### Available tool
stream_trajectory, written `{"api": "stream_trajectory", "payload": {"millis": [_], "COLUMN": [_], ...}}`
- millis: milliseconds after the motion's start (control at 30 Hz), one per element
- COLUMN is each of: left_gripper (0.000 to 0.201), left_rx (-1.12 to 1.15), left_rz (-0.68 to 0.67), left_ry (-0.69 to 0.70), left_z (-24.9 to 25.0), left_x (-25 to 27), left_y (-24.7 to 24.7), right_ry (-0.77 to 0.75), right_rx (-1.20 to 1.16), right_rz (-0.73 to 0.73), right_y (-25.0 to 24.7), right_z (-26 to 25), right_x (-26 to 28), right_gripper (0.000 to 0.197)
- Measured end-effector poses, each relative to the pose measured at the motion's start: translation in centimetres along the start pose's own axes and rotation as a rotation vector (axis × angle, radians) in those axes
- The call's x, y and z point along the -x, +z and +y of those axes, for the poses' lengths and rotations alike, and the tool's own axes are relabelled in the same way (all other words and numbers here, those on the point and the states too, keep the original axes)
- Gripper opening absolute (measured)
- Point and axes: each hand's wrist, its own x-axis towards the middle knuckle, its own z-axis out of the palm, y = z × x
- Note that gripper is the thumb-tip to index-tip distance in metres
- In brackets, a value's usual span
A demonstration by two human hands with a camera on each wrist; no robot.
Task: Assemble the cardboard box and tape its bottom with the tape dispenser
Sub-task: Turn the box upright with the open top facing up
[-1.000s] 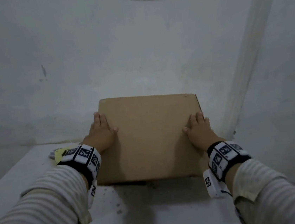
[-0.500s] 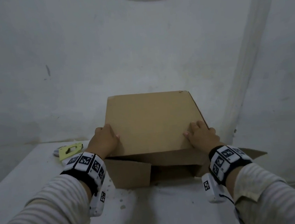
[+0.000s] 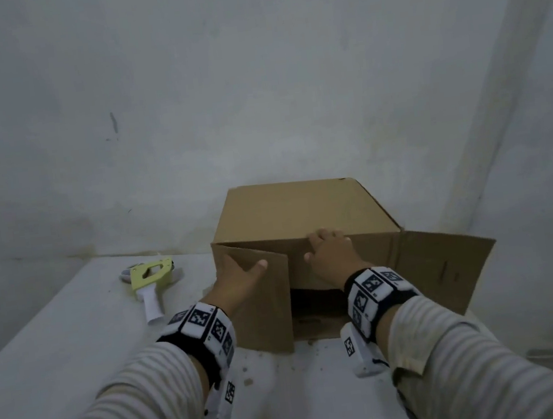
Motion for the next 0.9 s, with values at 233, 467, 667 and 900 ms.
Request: {"api": "stream_trajectory", "payload": {"millis": [233,467,667,900], "left_gripper": [0.105,0.083,0.012,0.026], "left_rx": [0.023,-0.093,-0.43,-1.014], "left_rz": [0.19,-0.022,-0.194,0.147], "left_ry": [-0.087,-0.038,0.107,0.264], "left_z": [2.2,1.9,1.5,0.5], "left_x": [-0.9,-0.8,0.2,-0.6], "left_y": [0.3,-1.5,-7.0,-11.4], "right_ry": [-0.029,0.002,0.034,0.037], "right_rx": [0.012,0.034,0.032,0.052], "right_rz": [0.012,0.066,0.113,0.168], "right_y": [1.2,3.0,2.9,3.2], "right_z": [-1.7,-0.3,-0.4,-1.4], "right_x": [-0.8,-0.5,-0.6,-1.0], "right_gripper": [0.06,0.068,0.07,0.064]}}
